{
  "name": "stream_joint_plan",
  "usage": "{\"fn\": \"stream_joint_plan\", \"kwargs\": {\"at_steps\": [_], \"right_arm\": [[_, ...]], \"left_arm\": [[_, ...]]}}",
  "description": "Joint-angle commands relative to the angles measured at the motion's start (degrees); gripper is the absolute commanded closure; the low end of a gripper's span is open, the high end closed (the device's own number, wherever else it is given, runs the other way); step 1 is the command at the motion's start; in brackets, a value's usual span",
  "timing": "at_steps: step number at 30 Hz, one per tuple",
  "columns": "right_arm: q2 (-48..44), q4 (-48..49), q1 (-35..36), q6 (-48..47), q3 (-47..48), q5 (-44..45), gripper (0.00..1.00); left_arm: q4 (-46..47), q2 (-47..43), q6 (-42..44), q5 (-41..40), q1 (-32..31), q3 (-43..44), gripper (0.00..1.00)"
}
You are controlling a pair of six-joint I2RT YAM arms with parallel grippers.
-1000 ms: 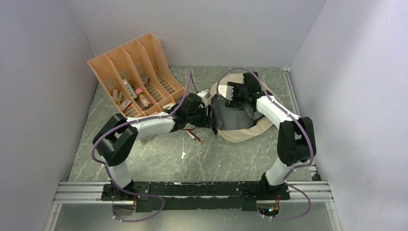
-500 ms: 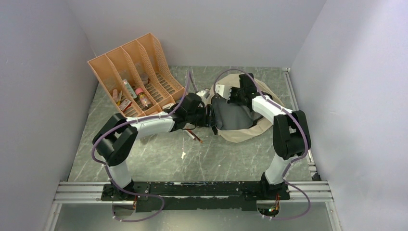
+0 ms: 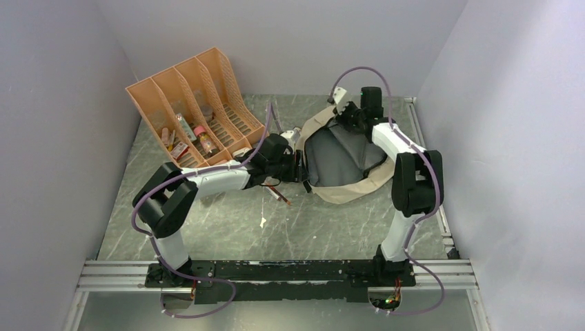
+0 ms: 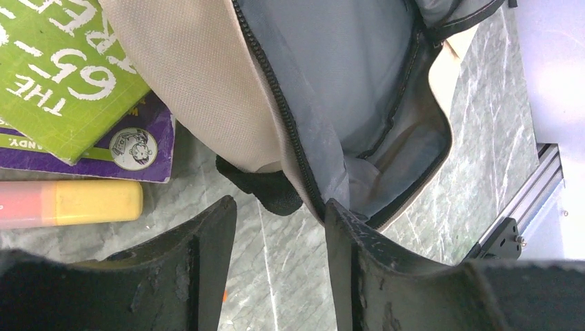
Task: Pack the student bag
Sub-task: Adjust the student bag at the center of the board.
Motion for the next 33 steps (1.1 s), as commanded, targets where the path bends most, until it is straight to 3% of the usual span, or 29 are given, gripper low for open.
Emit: {"fn": "stream_joint_plan", "kwargs": {"at_steps": [1,5,10,16,22,27,33], "right_arm": [[1.2,7.3,-4.4,15.0,0.8,-9.3,1.0],[4.2,11.3,-7.6,24.8,2.1,-11.7,1.0],[9.5,12.6,-9.3,32.4,4.3,-2.6,0.96],[12.9,9.2,-9.3,34.8,6.3,4.8,0.73],[5.5,12.0,-9.3,36.1,3.3,7.5,0.52],[-3.5,11.9,-9.2,38.3,1.4,13.7,0.5],[-14.5,12.4,-9.0,51.2,-4.3,18.8,0.51]], "left_arm": [[0.5,-0.9,0.1,0.5,0.4,-0.2,0.47],[0.5,-0.6,0.2,1.0,0.5,0.0,0.51],[0.1,-0.7,0.3,1.0,0.5,0.1,0.53],[-0.3,-0.9,0.6,1.2,0.5,0.4,0.54],[-1.6,-1.3,1.0,1.1,0.6,1.9,0.47],[-2.8,-3.8,1.5,-0.5,0.8,3.4,0.41],[-4.9,-9.3,1.7,-3.4,2.8,3.1,0.36]]}}
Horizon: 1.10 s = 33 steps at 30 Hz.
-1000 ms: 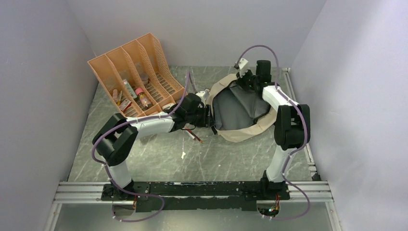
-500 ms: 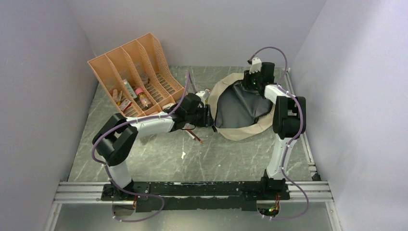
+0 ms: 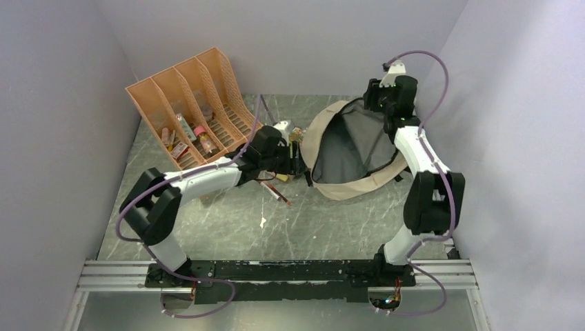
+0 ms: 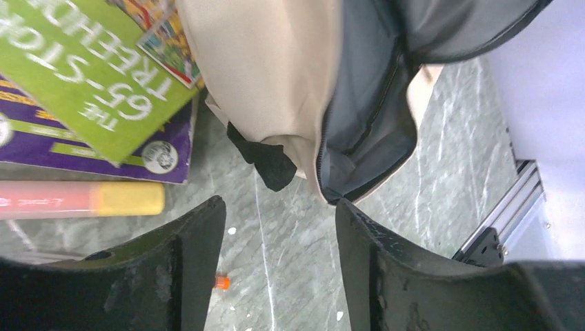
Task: Pack the student bag
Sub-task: Adjust the student bag at the center of the board.
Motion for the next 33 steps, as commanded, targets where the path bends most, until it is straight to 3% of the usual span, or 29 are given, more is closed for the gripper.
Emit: {"fn": "stream_joint_plan", "kwargs": {"at_steps": [1,6,10,20,26,33], "right_arm": [[-8.3,3.5,-0.3,11.4,-5.2,5.5,0.51],[-14.1,4.6,-0.3,13.9,-11.2,9.7,0.5],[-13.3,-0.8,-0.3,14.7,-9.7,14.0,0.48],[-15.8,-6.8,-0.3,26.7,-8.9,7.1,0.46],[-17.5,-4.7,0.4,33.0,-13.7,-4.3,0.6],[-12.5,-7.3,9.3,32.4,-14.8,0.3,0.68]], "left_arm": [[-1.9,-6.7,0.8,-3.1,2.4,1.4,0.34],[-2.8,-12.8,1.7,-4.6,5.5,-1.8,0.3],[-3.9,-15.4,2.0,-4.1,7.7,-4.2,0.3],[-3.1,-19.4,0.8,-3.4,11.6,-11.1,0.3],[-2.6,-19.5,0.7,-2.8,12.3,-12.1,0.31],[-2.1,-18.9,-0.2,-1.5,12.3,-12.5,0.33]]}}
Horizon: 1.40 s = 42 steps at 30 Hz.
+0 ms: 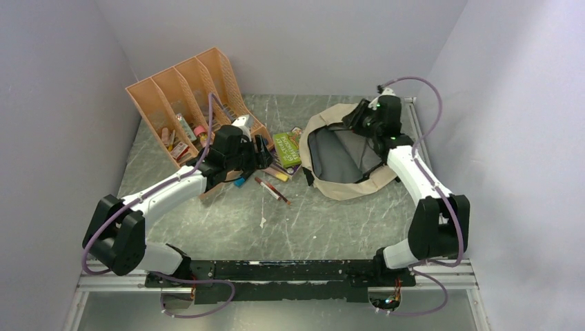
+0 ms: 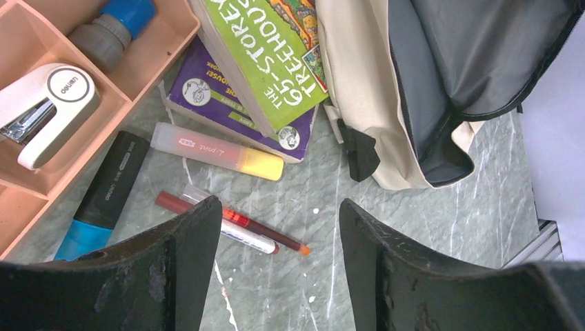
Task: Pack the student bag
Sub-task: Adjust the student bag at the center of the board.
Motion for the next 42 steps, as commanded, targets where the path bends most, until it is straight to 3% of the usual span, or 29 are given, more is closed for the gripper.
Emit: {"fn": "stream_joint_plan", "kwargs": {"at_steps": [1,12,21,27,35,42], "right_arm": [[5.0,-1.5,3.8,0.5,0.3,0.9,0.68],[23.3,1.2,2.9,-7.4,13.4,12.5,0.67],[33.7,-10.4,-1.1,-12.7,25.5,23.6,0.66],[24.9,-10.1,-1.2,-13.7,21.3,11.4,0.57],[8.2,-8.9,-1.1,-9.2,12.8,7.5,0.49],[3.7,-16.7,15.7,-7.4,12.2,8.7,0.5]], "left_arm": [[1.1,-0.9,-0.9,1.9,0.5,-0.9,0.33],[-2.2,-5.2,-0.2,-0.6,0.6,-2.9,0.33],[-5.3,-6.9,1.0,-2.6,1.0,-3.2,0.31],[-4.2,-5.0,0.1,-1.3,1.8,-2.0,0.23],[-5.8,-5.5,1.4,-3.8,2.4,1.7,0.2],[-5.8,-7.0,2.3,-5.8,2.5,3.3,0.2]]}}
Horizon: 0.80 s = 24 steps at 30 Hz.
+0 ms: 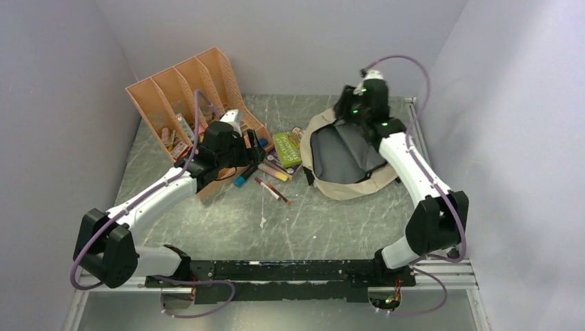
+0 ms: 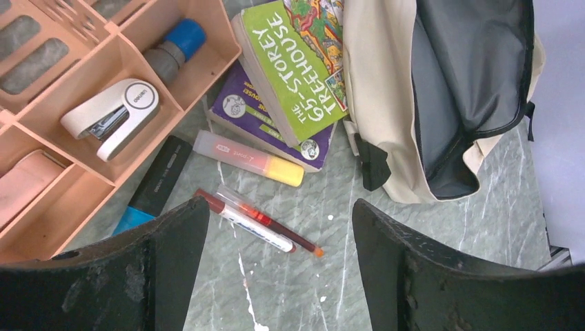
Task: Pack the student bag
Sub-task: Adjust the student bag at the center of the board.
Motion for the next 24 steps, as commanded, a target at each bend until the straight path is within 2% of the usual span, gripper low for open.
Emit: {"fn": "stream_joint_plan", "kwargs": {"at_steps": [1,7,13,17,24], "right_arm": [[-0.9,-5.4,12.3,3.4,-3.1,-1.7,0.5],[-1.8,-1.2,22.3,8.8,-13.0,-1.4,0.51],[2.6,1.5,23.5,9.3,-17.1,0.1,0.52],[6.5,-1.8,23.5,8.4,-16.7,8.1,0.51],[8.6,-9.2,23.5,7.5,-17.1,28.1,0.48]], "left_arm": [[0.1,-2.3,1.3,-2.8,0.5,1.6,0.2],[0.6,-3.3,0.7,-2.8,0.7,-0.4,0.2],[0.0,-4.1,0.5,-3.5,0.6,-1.2,0.2],[-0.7,-4.9,0.7,-4.1,0.7,-1.2,0.18],[-1.4,-5.8,0.8,-5.0,1.1,-2.1,0.18]]}}
